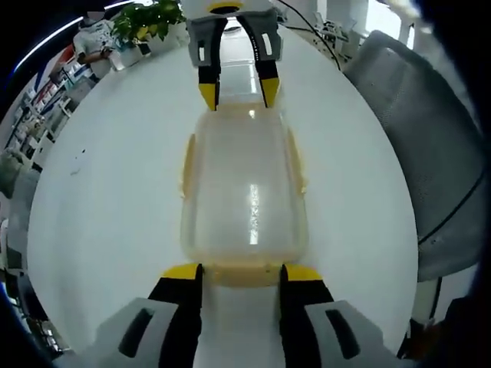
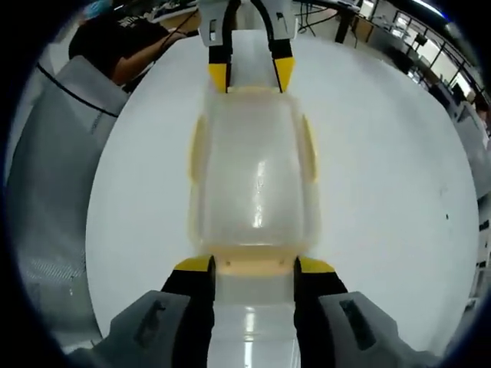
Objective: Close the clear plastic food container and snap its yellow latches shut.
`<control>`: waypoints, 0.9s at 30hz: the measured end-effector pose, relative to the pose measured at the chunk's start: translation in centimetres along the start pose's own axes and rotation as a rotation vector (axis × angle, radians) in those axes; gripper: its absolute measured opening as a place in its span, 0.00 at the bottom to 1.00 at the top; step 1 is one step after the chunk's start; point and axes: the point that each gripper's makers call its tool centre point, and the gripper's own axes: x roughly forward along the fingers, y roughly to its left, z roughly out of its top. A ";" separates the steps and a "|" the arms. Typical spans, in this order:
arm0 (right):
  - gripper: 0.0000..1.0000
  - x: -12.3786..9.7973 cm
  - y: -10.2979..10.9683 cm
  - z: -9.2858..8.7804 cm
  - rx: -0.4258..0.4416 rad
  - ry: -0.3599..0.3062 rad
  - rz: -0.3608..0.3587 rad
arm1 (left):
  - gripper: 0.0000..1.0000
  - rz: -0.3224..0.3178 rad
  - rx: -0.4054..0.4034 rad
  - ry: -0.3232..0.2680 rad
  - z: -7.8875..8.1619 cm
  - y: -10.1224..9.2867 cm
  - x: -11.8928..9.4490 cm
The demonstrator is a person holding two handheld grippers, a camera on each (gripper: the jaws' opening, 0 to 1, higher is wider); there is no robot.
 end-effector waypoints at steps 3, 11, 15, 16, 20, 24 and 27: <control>0.36 0.0 0.0 0.0 0.003 0.000 -0.004 | 0.33 0.004 0.000 0.003 -0.1 0.0 0.0; 0.36 -0.1 0.1 0.2 0.010 0.006 0.004 | 0.32 0.003 -0.004 0.016 -0.1 -0.1 0.0; 0.36 -0.2 0.1 0.2 0.010 0.004 0.005 | 0.32 -0.007 -0.026 0.014 -0.1 -0.3 -0.1; 0.36 -0.2 0.1 0.2 0.010 0.005 0.006 | 0.32 -0.012 -0.033 0.012 0.0 -0.4 -0.2; 0.35 -0.2 0.2 0.2 0.018 0.005 0.013 | 0.32 -0.014 -0.030 0.014 0.0 -0.5 -0.2; 0.35 -0.2 0.4 0.2 0.023 0.003 0.023 | 0.32 -0.027 -0.035 0.011 0.0 -0.6 -0.3; 0.35 -0.2 0.4 0.2 0.020 0.007 0.020 | 0.32 -0.029 -0.045 0.014 -0.1 -0.6 -0.2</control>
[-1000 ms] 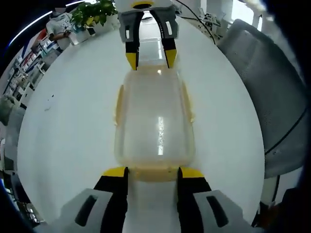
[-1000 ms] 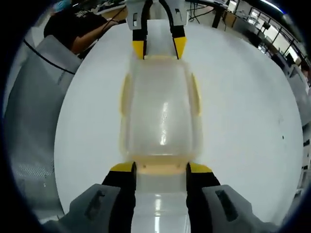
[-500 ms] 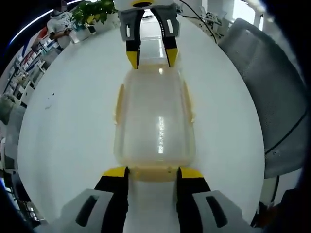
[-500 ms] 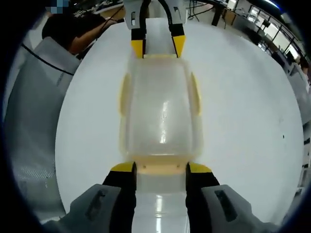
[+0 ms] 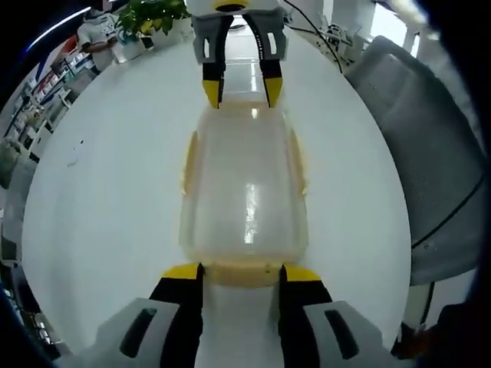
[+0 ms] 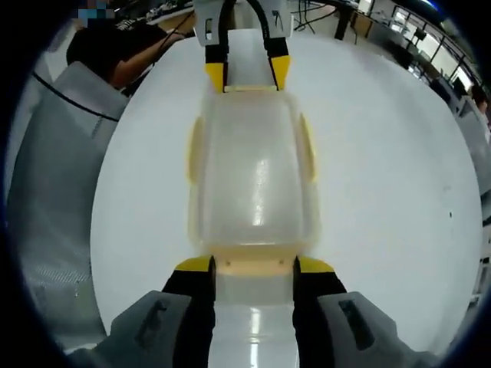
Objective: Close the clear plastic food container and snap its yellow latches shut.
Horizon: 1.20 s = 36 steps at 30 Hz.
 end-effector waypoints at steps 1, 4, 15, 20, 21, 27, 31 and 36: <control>0.35 0.0 0.0 0.0 0.000 0.001 -0.001 | 0.32 0.001 0.002 0.001 0.0 0.0 0.0; 0.35 0.0 0.1 0.0 0.001 0.005 0.000 | 0.32 0.002 0.006 0.002 0.0 0.0 -0.1; 0.35 0.2 0.6 0.6 0.018 0.016 0.011 | 0.32 -0.010 0.016 -0.003 -0.6 -0.3 -0.5; 0.35 0.1 0.9 1.2 0.011 0.003 0.016 | 0.32 -0.016 0.000 0.014 -1.1 -0.7 -0.8; 0.35 0.0 0.8 1.3 0.011 -0.004 0.016 | 0.32 -0.012 0.004 0.018 -1.2 -0.6 -0.9; 0.35 -0.9 0.8 1.6 -0.006 -0.023 0.009 | 0.32 -0.002 -0.011 0.018 -0.9 -0.6 -1.8; 0.35 -2.0 0.7 2.1 -0.025 -0.056 -0.002 | 0.32 0.014 -0.009 0.040 -0.8 -0.6 -2.3; 0.35 -3.4 0.8 2.1 -0.034 -0.077 -0.008 | 0.32 0.031 -0.009 0.038 0.0 -0.7 -3.3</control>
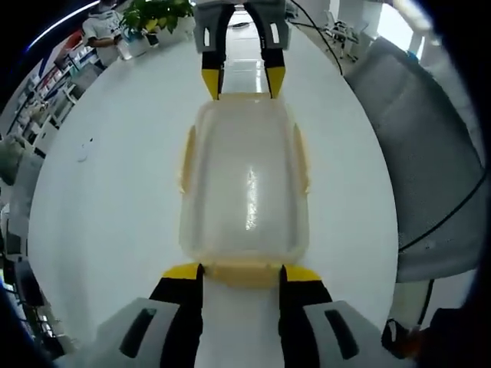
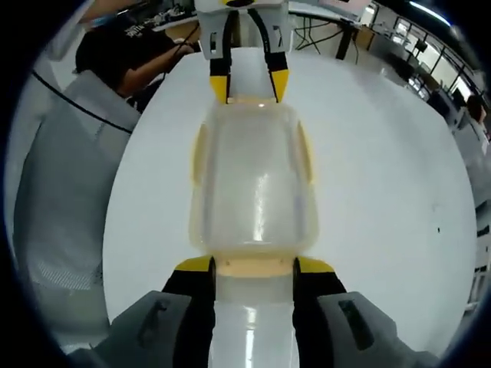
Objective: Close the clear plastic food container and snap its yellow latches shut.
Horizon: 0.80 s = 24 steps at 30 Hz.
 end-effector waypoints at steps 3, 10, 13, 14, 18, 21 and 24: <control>0.35 -0.5 0.0 -0.1 -0.010 -0.001 -0.012 | 0.32 0.007 -0.007 0.002 0.6 0.0 -0.4; 0.35 -2.4 0.2 -1.0 -0.030 -0.009 -0.019 | 0.32 0.020 -0.012 -0.003 2.6 -0.3 -0.9; 0.35 -3.2 0.1 -1.7 -0.028 -0.016 -0.025 | 0.32 0.024 -0.010 -0.009 3.5 -0.2 -1.1; 0.35 -3.5 0.1 -2.1 -0.029 -0.016 -0.026 | 0.32 0.027 -0.010 -0.014 4.0 -0.2 -1.2; 0.35 -4.7 0.0 -3.2 -0.035 -0.020 -0.035 | 0.32 0.029 -0.010 -0.022 5.5 -0.2 -1.2; 0.35 -5.4 -0.1 -3.9 -0.032 -0.028 -0.040 | 0.32 0.035 -0.001 -0.015 6.5 0.0 -1.0; 0.35 -5.9 -0.2 -4.9 -0.035 -0.020 -0.046 | 0.32 0.038 0.002 -0.019 7.9 0.1 -0.9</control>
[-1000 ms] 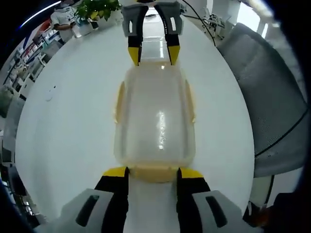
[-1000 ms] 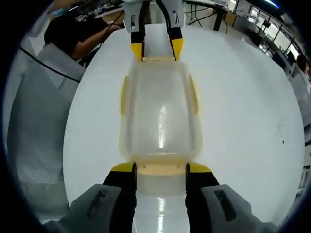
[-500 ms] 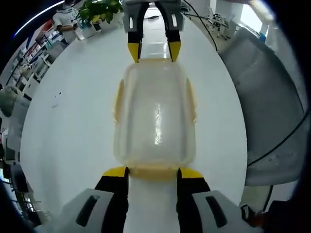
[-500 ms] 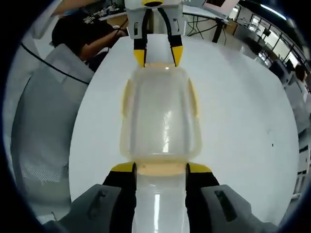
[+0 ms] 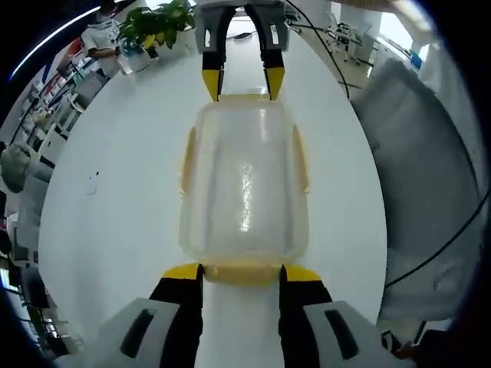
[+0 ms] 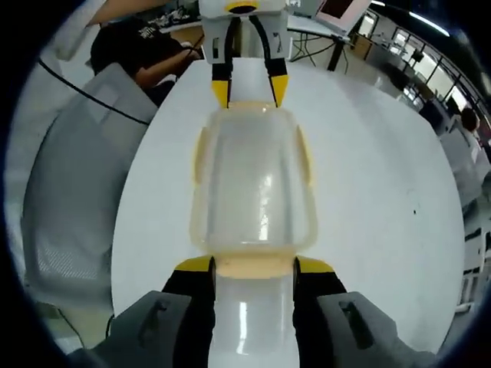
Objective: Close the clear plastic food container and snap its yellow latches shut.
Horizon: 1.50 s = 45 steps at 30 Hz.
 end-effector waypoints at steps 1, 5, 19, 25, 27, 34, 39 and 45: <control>0.35 -0.2 -0.1 -0.3 0.002 0.000 -0.001 | 0.32 0.003 0.005 0.000 0.3 0.0 0.1; 0.35 -1.1 -0.2 -1.8 0.008 -0.011 -0.006 | 0.32 0.003 0.007 0.001 2.0 0.2 0.6; 0.35 -3.6 0.1 -7.9 0.030 0.004 -0.005 | 0.32 -0.018 0.016 0.000 8.1 -0.3 3.1; 0.35 -4.5 -0.1 -10.1 0.031 0.010 -0.007 | 0.32 -0.017 0.024 0.009 10.3 -0.2 4.2; 0.35 -4.7 0.0 -10.8 0.033 0.010 -0.006 | 0.32 -0.018 0.028 0.016 10.9 -0.3 4.5; 0.35 -5.4 0.2 -12.9 0.046 0.011 -0.006 | 0.32 -0.029 0.034 0.021 13.0 -0.3 5.1; 0.35 -5.7 0.1 -14.3 0.049 0.017 -0.008 | 0.32 -0.042 0.021 0.020 14.1 -0.4 5.9; 0.35 -5.5 0.1 -14.6 0.043 0.015 -0.006 | 0.32 -0.046 0.024 0.033 14.2 -0.6 6.2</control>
